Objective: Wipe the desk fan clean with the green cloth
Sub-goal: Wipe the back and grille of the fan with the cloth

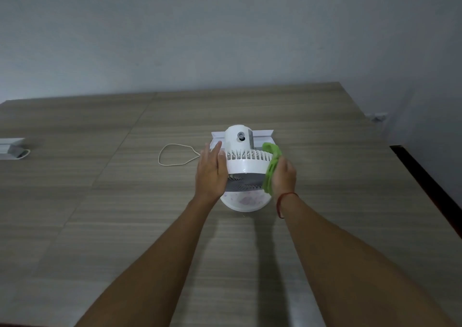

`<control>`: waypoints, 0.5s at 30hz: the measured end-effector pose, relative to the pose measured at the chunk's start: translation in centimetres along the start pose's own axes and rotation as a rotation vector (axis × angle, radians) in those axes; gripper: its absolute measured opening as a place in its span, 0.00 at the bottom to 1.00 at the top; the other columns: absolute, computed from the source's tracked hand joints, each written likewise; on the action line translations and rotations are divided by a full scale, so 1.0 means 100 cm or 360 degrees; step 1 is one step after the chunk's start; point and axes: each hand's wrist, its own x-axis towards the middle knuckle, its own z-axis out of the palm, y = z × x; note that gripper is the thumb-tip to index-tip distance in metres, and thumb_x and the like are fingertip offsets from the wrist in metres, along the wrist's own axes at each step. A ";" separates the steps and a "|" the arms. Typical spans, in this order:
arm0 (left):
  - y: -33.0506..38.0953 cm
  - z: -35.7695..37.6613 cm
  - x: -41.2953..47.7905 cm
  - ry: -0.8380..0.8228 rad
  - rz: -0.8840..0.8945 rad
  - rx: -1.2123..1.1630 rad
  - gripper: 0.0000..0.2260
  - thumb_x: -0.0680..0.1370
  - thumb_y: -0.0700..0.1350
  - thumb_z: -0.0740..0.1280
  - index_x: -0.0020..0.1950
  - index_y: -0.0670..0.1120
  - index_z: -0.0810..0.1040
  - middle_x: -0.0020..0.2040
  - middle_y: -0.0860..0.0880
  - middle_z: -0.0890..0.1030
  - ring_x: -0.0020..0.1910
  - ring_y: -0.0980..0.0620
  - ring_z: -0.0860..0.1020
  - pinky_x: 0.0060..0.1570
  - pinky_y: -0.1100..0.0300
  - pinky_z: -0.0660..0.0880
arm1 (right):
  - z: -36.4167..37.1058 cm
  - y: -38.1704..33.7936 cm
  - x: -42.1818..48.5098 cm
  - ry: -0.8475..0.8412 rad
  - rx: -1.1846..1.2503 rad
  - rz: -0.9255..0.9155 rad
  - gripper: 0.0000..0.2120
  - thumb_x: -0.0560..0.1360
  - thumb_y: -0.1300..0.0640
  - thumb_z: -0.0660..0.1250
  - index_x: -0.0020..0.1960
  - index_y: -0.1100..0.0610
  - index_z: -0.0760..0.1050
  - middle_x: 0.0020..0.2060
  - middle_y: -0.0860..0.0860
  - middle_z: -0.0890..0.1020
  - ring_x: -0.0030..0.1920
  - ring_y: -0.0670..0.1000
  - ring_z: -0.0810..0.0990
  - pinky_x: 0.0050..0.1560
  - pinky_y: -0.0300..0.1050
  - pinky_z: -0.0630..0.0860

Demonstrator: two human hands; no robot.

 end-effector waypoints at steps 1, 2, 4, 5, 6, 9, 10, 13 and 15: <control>0.001 -0.001 0.000 0.0009 0.0010 -0.0006 0.30 0.78 0.61 0.41 0.75 0.51 0.65 0.77 0.46 0.64 0.79 0.47 0.55 0.76 0.46 0.57 | -0.003 0.003 0.008 0.0012 0.0117 0.0103 0.14 0.78 0.57 0.53 0.38 0.58 0.72 0.38 0.55 0.76 0.45 0.52 0.73 0.45 0.43 0.68; 0.002 -0.001 0.000 0.0019 0.0017 -0.0011 0.30 0.78 0.61 0.41 0.75 0.51 0.65 0.77 0.46 0.65 0.79 0.47 0.55 0.75 0.46 0.58 | -0.006 0.007 0.013 0.0010 0.0219 0.0222 0.15 0.78 0.57 0.53 0.36 0.57 0.72 0.36 0.53 0.75 0.44 0.52 0.73 0.45 0.44 0.69; 0.001 -0.003 0.000 0.0034 0.0038 -0.0023 0.30 0.79 0.60 0.42 0.75 0.50 0.65 0.76 0.46 0.66 0.79 0.48 0.56 0.75 0.46 0.58 | -0.008 0.021 0.022 -0.0075 0.0337 0.0465 0.14 0.79 0.53 0.55 0.38 0.54 0.74 0.38 0.52 0.77 0.44 0.53 0.76 0.50 0.48 0.74; 0.000 -0.004 0.000 0.0029 0.0055 -0.0029 0.30 0.79 0.60 0.42 0.75 0.50 0.65 0.76 0.47 0.66 0.79 0.49 0.56 0.75 0.46 0.58 | -0.008 0.031 0.025 -0.0137 0.0371 0.0568 0.14 0.78 0.49 0.56 0.42 0.54 0.76 0.42 0.54 0.80 0.46 0.54 0.78 0.54 0.50 0.76; 0.001 -0.004 -0.001 0.0023 0.0078 -0.0029 0.30 0.79 0.60 0.42 0.75 0.49 0.65 0.76 0.47 0.66 0.79 0.49 0.56 0.76 0.47 0.57 | -0.007 0.041 0.028 -0.0186 0.0392 0.0633 0.16 0.77 0.46 0.57 0.47 0.54 0.78 0.48 0.56 0.82 0.48 0.56 0.79 0.58 0.53 0.76; 0.001 -0.003 0.000 0.0016 0.0137 -0.0021 0.28 0.80 0.58 0.43 0.74 0.48 0.67 0.73 0.47 0.70 0.76 0.47 0.62 0.74 0.46 0.61 | -0.006 0.052 0.038 -0.0307 0.0416 0.0662 0.29 0.66 0.35 0.63 0.58 0.53 0.80 0.57 0.56 0.83 0.55 0.58 0.81 0.61 0.60 0.76; 0.002 -0.004 0.002 0.0024 0.0127 -0.0035 0.28 0.80 0.57 0.43 0.73 0.47 0.68 0.71 0.46 0.72 0.73 0.46 0.65 0.72 0.45 0.63 | -0.005 0.049 0.039 -0.0351 0.0430 0.0647 0.32 0.62 0.33 0.65 0.57 0.52 0.81 0.54 0.55 0.84 0.54 0.57 0.82 0.60 0.58 0.77; 0.007 -0.008 0.004 0.0038 0.0068 -0.0080 0.27 0.80 0.56 0.45 0.70 0.46 0.71 0.70 0.43 0.73 0.72 0.43 0.67 0.70 0.43 0.64 | -0.006 0.030 0.035 -0.0284 0.0343 0.0564 0.24 0.62 0.38 0.70 0.48 0.55 0.82 0.50 0.56 0.84 0.51 0.57 0.83 0.58 0.57 0.79; 0.013 -0.009 0.001 0.0024 0.0013 -0.0094 0.26 0.80 0.54 0.46 0.70 0.45 0.72 0.73 0.40 0.69 0.76 0.43 0.62 0.73 0.43 0.60 | -0.010 0.018 0.029 -0.0155 0.0182 0.0442 0.17 0.71 0.44 0.66 0.45 0.58 0.78 0.48 0.58 0.82 0.51 0.58 0.82 0.58 0.56 0.78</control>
